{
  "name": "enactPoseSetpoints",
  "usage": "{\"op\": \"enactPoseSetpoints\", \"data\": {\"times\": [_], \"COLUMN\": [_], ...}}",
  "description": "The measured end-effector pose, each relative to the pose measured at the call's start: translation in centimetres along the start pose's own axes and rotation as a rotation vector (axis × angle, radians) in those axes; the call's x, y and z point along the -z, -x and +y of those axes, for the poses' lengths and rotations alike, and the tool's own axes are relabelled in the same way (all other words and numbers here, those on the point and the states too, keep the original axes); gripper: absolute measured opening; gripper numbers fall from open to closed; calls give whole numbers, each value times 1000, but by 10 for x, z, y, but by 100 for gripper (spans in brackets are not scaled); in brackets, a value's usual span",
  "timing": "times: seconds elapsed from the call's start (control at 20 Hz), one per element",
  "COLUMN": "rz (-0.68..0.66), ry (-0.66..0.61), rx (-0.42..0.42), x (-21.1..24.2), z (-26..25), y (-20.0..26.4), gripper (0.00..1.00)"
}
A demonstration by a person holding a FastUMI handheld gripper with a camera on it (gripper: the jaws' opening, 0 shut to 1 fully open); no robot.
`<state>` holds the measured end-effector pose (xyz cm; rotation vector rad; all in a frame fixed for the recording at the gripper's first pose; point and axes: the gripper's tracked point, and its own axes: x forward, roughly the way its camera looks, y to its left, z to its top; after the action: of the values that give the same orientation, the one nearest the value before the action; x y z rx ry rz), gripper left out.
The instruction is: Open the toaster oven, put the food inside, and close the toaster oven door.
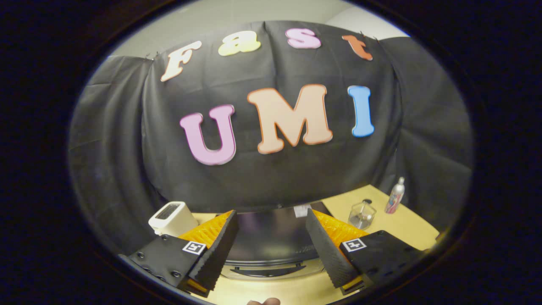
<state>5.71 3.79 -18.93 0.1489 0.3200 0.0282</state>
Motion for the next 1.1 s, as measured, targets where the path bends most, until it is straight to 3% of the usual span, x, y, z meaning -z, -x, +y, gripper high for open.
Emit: {"op": "enactPoseSetpoints", "data": {"times": [0.45,0.65,0.85,1.1], "rz": [169,132,142,177], "ry": [-59,-83,20,119], "rx": [-20,-41,-73,-54], "x": [96,92,101,114], "z": [7,10,10,4], "y": [-42,-47,-36,-17], "gripper": [99,99,99,100]}}
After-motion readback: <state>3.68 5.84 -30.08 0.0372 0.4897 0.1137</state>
